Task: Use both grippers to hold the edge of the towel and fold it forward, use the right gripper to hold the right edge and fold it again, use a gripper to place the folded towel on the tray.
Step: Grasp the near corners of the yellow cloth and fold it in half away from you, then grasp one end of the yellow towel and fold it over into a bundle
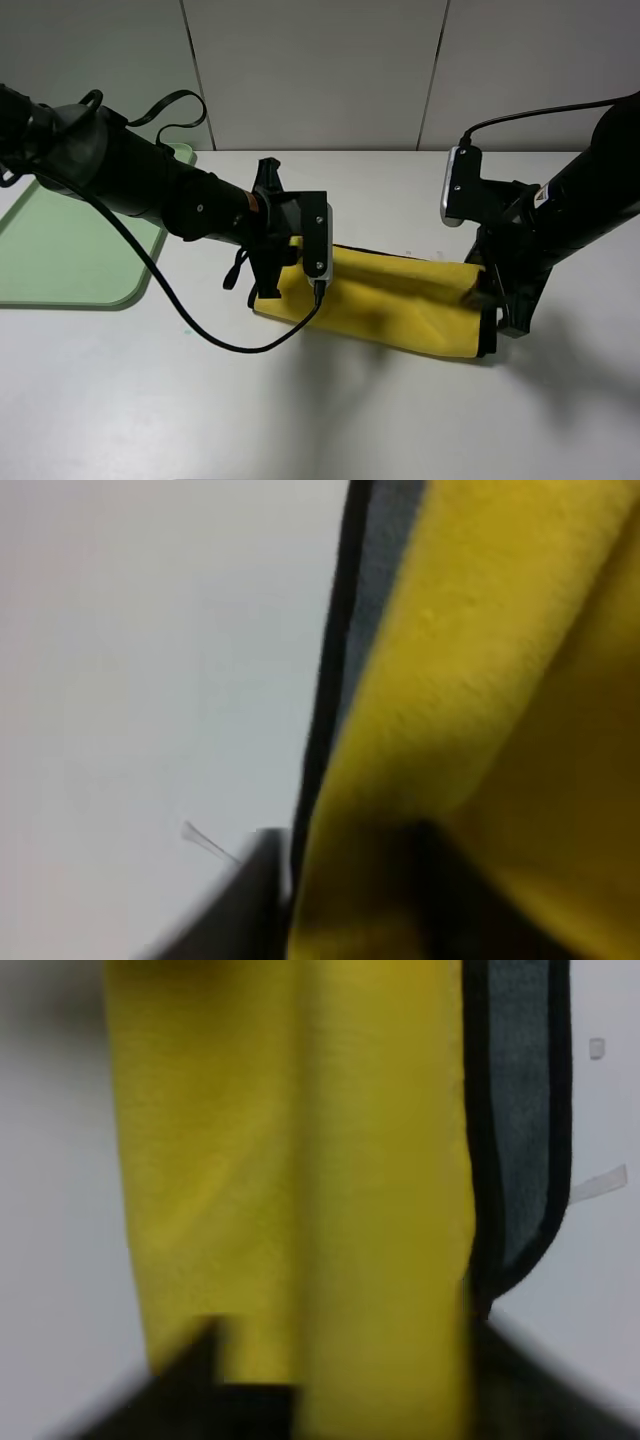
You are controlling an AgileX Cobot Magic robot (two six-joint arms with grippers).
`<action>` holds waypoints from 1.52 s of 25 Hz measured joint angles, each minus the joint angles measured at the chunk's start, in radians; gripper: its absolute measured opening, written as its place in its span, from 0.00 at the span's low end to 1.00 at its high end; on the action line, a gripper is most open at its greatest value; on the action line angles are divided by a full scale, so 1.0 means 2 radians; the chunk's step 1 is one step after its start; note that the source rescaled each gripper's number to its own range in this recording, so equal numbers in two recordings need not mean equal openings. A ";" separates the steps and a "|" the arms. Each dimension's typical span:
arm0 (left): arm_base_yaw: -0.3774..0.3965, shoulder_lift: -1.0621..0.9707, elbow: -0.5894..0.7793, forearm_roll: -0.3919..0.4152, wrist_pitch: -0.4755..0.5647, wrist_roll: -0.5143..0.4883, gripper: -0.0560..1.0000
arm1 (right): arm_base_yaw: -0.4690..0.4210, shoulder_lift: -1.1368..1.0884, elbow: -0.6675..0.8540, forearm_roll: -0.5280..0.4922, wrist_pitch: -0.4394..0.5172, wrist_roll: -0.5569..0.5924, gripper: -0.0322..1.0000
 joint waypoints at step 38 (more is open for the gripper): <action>0.000 -0.324 0.000 -0.233 0.300 -0.181 1.00 | 0.000 -0.086 0.000 -0.016 0.104 0.297 1.00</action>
